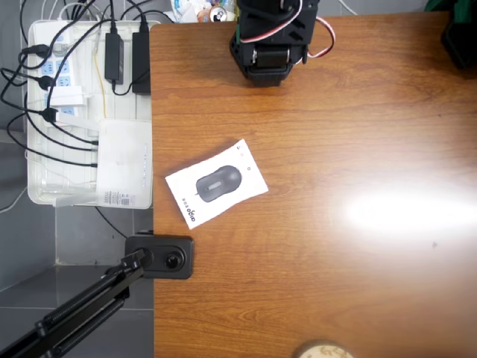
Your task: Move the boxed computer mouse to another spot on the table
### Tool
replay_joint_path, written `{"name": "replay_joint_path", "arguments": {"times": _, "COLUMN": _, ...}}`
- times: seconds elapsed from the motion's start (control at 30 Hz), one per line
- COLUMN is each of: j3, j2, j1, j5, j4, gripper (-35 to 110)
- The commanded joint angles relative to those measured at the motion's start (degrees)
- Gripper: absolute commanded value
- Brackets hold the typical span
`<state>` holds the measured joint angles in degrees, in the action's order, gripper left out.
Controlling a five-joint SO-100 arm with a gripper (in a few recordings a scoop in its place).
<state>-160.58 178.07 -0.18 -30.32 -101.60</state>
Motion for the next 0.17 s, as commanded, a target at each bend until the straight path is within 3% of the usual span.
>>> {"name": "replay_joint_path", "arguments": {"times": 0.0, "j3": 0.09, "j2": 0.09, "j1": 0.26, "j5": 0.44, "j4": 0.26, "gripper": 0}}
{"name": "replay_joint_path", "arguments": {"times": 0.13, "j3": 0.09, "j2": 0.09, "j1": 0.26, "j5": 0.44, "j4": 0.26, "gripper": 0}}
